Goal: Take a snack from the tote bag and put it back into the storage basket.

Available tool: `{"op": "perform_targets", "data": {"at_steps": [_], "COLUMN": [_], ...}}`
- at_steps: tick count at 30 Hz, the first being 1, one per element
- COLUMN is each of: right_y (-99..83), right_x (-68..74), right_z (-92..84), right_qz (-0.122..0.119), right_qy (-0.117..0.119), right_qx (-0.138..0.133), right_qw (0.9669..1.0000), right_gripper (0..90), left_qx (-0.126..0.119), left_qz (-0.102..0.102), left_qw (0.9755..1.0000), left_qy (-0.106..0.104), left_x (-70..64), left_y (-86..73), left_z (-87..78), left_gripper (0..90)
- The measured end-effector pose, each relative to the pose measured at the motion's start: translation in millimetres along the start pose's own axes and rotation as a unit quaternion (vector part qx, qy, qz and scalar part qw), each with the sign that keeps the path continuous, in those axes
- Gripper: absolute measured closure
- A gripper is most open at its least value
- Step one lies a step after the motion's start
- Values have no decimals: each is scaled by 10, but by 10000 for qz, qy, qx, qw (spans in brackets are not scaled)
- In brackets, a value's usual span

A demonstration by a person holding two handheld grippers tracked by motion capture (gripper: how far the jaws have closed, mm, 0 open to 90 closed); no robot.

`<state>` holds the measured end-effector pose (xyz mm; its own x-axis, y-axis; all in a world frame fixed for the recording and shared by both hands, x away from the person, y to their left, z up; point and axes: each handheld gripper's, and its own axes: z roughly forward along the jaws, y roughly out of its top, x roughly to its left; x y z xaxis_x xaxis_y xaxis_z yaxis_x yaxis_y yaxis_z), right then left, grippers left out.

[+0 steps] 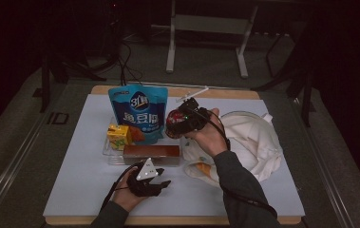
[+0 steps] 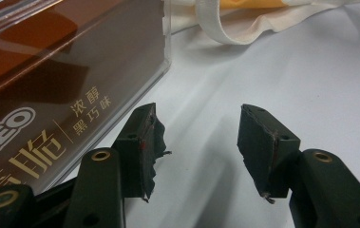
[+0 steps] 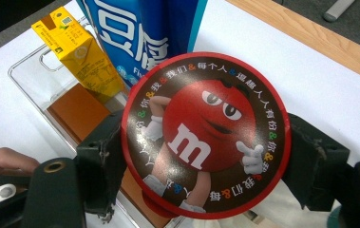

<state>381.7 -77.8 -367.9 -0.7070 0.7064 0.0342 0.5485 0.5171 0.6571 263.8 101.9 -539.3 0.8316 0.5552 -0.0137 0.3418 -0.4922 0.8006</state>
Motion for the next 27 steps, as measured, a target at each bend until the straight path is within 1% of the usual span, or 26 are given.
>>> {"op": "perform_targets", "data": {"at_steps": [8,17,23,27], "right_y": [19,3,-9,-17], "right_x": [21,12,28,27], "right_z": [51,103,164,203], "right_qz": [-6,51,63,106], "right_qy": [-5,11,22,9], "right_qx": [24,74,94,111], "right_qw": [10000,10000,9999,9999], "right_gripper": [253,253,253,253], "left_qx": [-4,-6,19,1], "left_qz": [-12,-32,13,1], "left_qw": [10000,10000,10000,10000], "left_qy": [-11,-22,-1,-1], "left_x": [3,6,6,1], "left_y": [0,0,0,0], "left_z": [1,3,-1,0], "left_gripper": [486,486,486,486]}}
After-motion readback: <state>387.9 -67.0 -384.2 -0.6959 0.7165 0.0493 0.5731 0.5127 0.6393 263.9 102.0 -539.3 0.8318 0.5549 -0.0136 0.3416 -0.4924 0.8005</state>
